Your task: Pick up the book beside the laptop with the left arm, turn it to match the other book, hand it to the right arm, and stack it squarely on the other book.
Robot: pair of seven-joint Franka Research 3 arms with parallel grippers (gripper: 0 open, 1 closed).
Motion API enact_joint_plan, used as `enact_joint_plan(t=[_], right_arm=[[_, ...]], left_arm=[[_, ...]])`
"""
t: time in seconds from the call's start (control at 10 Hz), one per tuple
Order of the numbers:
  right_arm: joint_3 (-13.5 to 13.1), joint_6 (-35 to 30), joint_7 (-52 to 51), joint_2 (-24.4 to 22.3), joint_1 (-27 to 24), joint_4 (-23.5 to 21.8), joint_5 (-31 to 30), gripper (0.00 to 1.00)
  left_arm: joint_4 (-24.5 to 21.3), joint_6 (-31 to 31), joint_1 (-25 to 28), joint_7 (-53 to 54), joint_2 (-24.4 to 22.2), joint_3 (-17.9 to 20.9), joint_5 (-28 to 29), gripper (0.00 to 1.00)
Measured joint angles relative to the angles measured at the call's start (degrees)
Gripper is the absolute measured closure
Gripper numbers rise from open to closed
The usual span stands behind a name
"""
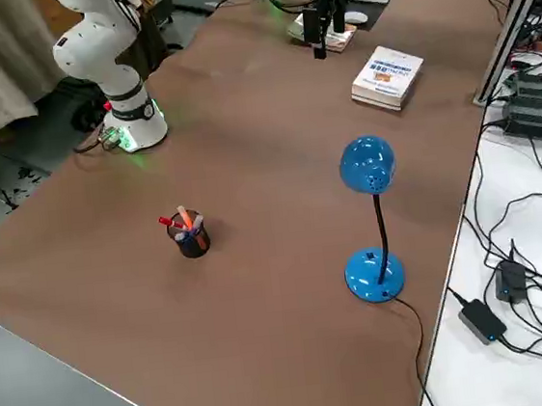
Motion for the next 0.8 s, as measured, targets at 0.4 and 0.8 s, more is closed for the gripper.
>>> enact_joint_plan(t=[0.4,0.8], right_arm=[[0.0,0.4,0.0,0.0,0.0,0.0,0.0,0.00],[0.0,0.4,0.0,0.1,0.0,0.0,0.0,0.00]], left_arm=[[0.0,0.0,0.2,0.0,0.0,0.0,0.0,0.00],[-2.1,-0.6,5.6,0.1,0.6,-0.1,-9.2,0.01]])
